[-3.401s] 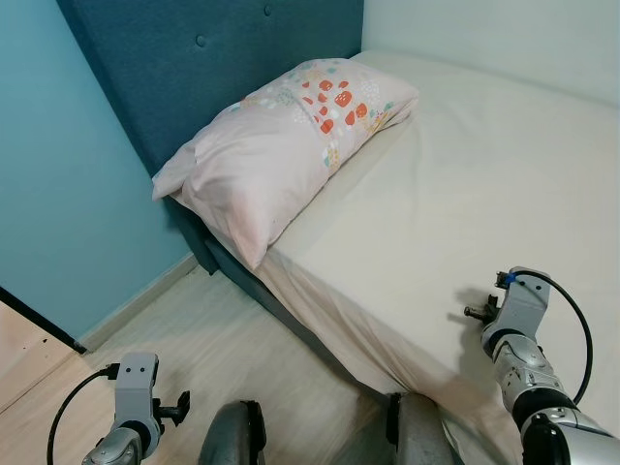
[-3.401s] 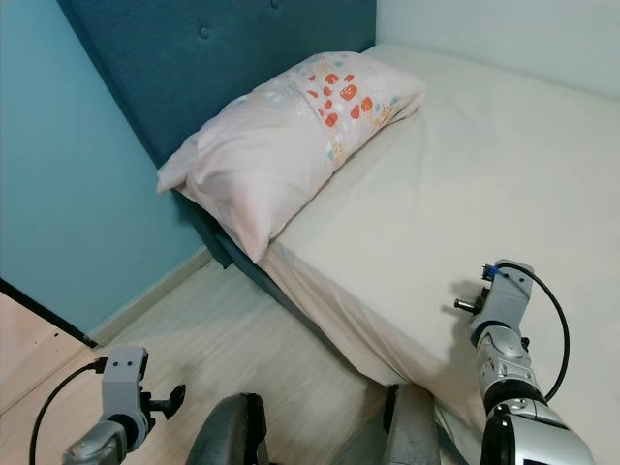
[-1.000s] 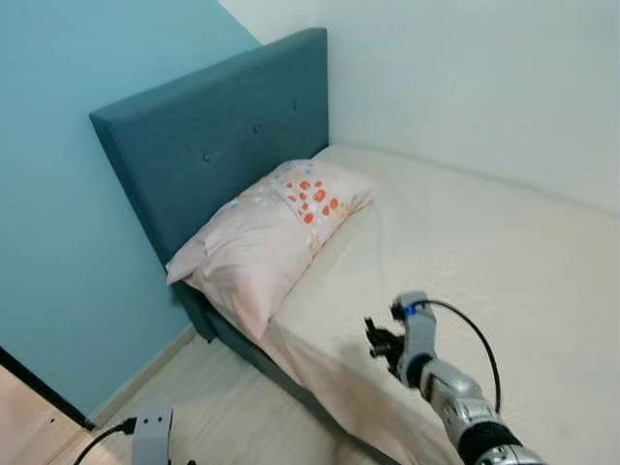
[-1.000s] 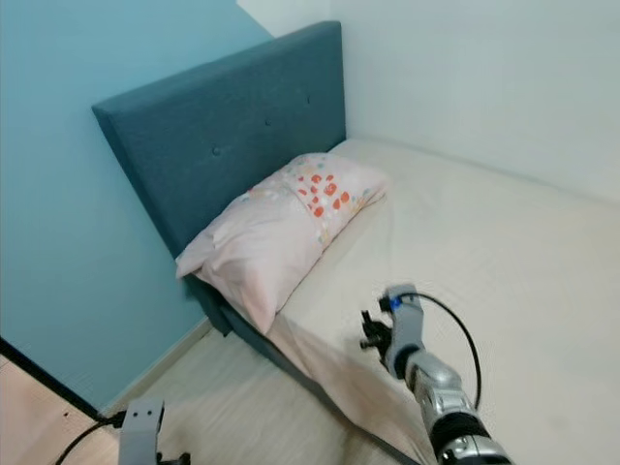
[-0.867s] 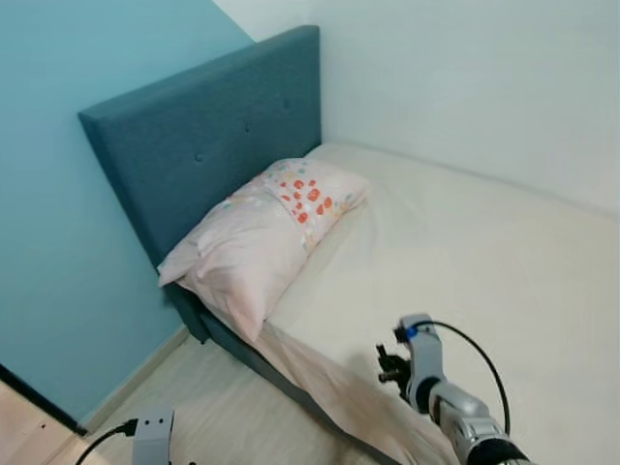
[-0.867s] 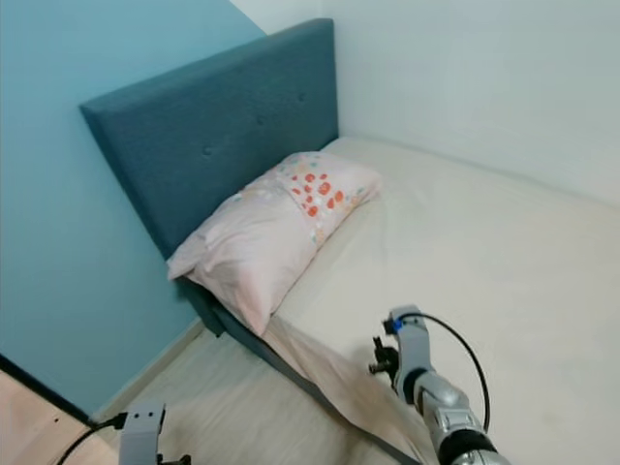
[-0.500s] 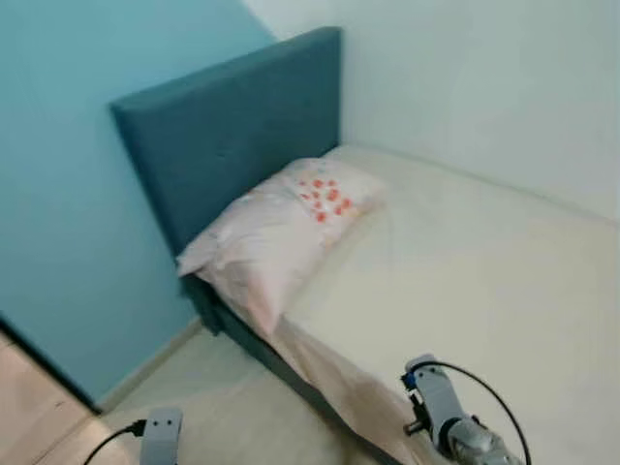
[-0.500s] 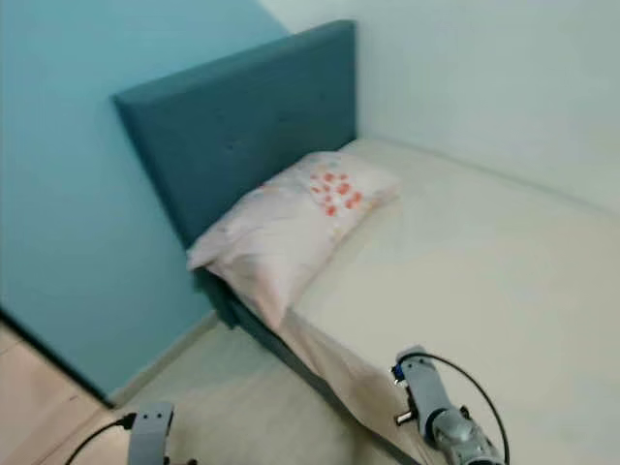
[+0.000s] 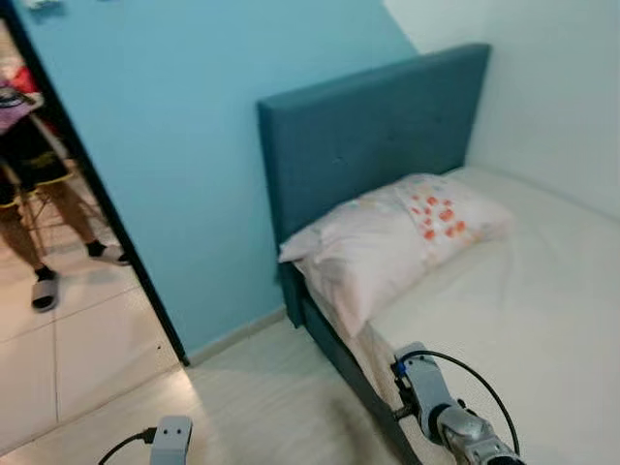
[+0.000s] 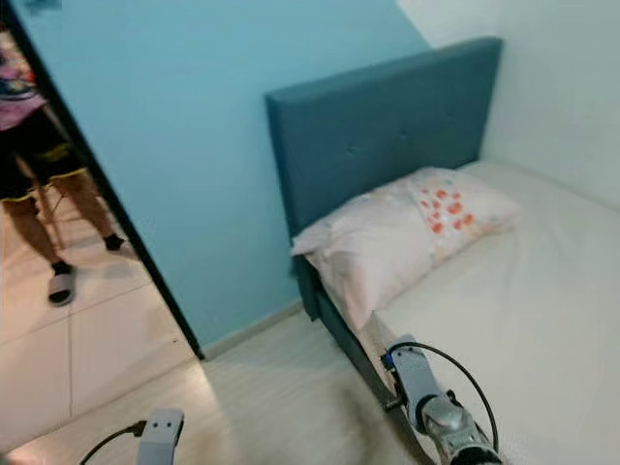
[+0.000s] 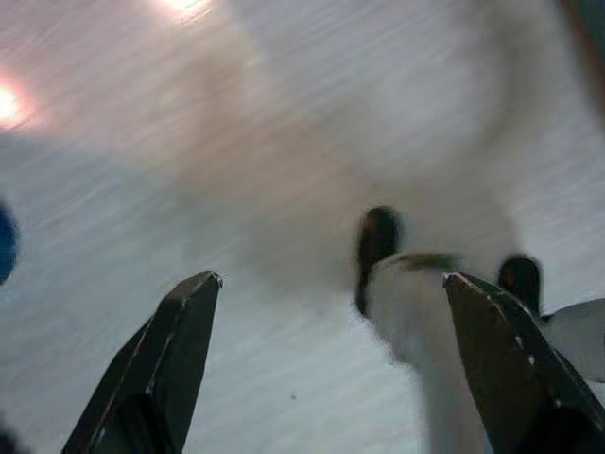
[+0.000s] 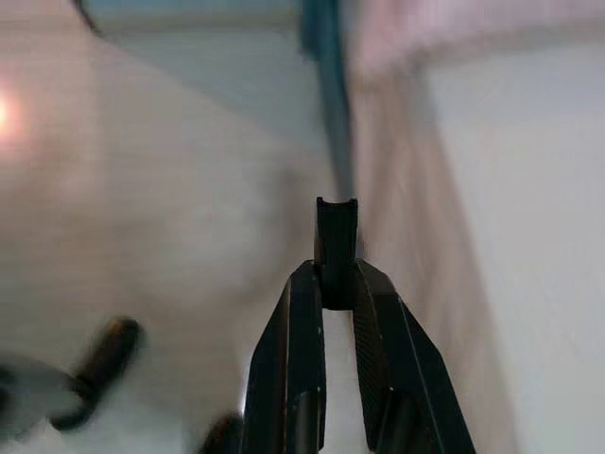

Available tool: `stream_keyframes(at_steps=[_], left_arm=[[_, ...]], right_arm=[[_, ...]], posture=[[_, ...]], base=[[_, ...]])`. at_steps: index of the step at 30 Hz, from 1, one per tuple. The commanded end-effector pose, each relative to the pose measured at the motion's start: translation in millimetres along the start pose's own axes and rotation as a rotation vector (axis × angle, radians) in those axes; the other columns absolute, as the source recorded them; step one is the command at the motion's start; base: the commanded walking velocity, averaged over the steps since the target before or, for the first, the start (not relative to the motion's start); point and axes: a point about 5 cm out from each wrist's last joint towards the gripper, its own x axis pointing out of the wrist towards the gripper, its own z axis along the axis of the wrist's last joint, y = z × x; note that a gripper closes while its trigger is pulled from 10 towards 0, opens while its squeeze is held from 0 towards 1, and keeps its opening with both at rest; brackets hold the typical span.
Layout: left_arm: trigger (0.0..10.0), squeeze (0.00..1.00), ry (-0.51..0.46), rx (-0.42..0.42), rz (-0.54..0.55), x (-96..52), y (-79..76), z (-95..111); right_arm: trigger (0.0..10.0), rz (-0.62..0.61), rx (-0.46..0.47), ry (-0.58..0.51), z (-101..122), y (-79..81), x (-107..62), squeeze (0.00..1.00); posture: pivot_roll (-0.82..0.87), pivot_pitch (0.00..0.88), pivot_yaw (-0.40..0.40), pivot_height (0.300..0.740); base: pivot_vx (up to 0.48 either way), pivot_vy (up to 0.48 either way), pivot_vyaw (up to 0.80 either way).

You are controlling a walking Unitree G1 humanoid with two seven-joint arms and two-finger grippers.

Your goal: Clean up the room

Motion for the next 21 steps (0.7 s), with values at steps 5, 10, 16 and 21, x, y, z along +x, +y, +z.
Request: stream_keyframes(at_steps=[5,10,16,21], left_arm=[[10.0,0.00,-0.001,0.014,-0.005,0.0,0.6,1],[10.0,0.00,0.002,0.014,-0.007,-0.2,0.3,-1],[10.0,0.00,0.003,0.013,-0.007,-0.2,0.1,-1],[10.0,0.00,0.003,-0.012,0.000,-0.4,0.7,-2]], right_arm=[[10.0,0.037,-0.039,-0.027,8,1.6,1.6,0.00],[10.0,0.058,-0.065,-0.043,13,3.0,2.8,0.00],[10.0,0.104,-0.094,-0.053,17,5.7,3.6,0.00],[10.0,0.182,-0.134,-0.053,18,10.4,3.4,0.00]], posture=[[-0.03,0.021,0.030,0.740],[-0.03,0.022,0.030,0.740],[-0.03,0.022,0.029,0.740],[-0.03,0.024,0.030,0.740]], base=[[0.480,0.000,0.73],[0.480,0.000,0.73],[0.480,0.000,0.73],[0.367,0.000,0.73]])
